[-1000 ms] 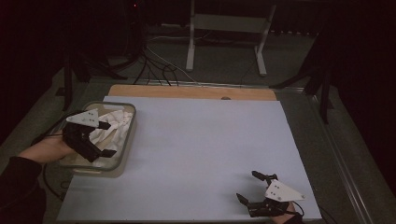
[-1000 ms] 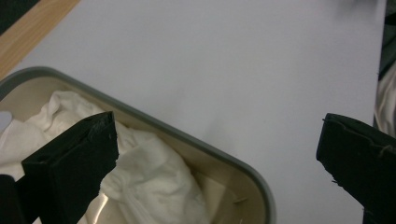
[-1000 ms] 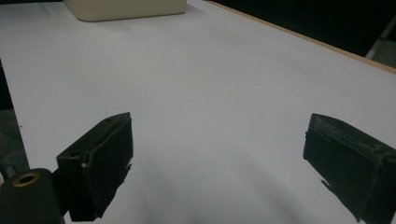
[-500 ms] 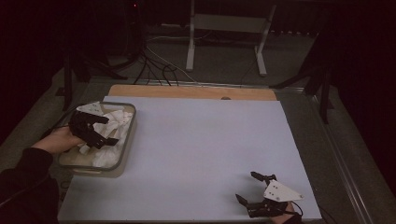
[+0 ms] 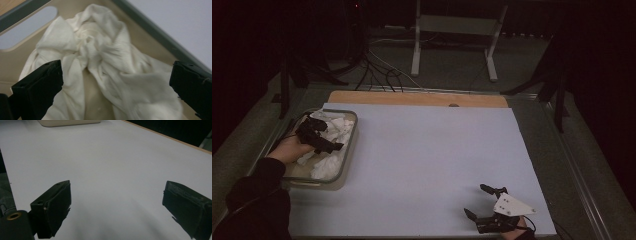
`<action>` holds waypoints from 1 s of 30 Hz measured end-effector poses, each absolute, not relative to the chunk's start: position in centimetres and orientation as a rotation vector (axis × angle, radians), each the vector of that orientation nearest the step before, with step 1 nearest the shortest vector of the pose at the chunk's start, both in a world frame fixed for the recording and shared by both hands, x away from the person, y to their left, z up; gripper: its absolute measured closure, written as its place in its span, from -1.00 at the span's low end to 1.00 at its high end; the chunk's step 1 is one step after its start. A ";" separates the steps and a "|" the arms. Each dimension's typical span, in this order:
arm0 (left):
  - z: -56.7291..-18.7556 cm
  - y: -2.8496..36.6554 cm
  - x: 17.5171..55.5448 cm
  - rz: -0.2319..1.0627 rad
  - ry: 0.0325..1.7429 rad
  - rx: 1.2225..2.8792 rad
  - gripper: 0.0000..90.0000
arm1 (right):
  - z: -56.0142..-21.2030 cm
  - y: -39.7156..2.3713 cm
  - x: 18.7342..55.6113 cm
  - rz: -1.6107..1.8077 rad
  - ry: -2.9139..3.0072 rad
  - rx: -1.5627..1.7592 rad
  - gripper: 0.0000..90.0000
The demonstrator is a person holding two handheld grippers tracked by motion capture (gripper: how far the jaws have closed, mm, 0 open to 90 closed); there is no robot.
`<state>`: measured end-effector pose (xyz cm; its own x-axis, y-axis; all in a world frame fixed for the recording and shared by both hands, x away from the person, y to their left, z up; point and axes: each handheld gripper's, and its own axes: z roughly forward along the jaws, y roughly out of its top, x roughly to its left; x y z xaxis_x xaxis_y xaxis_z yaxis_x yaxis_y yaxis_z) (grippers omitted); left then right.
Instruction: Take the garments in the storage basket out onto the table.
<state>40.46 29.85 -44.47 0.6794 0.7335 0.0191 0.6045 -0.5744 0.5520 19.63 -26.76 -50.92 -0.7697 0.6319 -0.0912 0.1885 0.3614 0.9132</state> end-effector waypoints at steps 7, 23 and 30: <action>-45.6 29.8 41.9 0.345 1.176 2.324 -1.00 | -51.0 -26.7 19.7 1.390 2.207 0.715 -0.81; -48.1 29.3 43.8 0.352 1.335 2.386 -1.00 | -51.1 -26.8 19.7 1.389 2.214 0.718 -0.81; -48.9 29.8 44.2 0.318 1.495 2.425 -1.00 | -51.1 -26.8 19.6 1.392 2.215 0.722 -0.81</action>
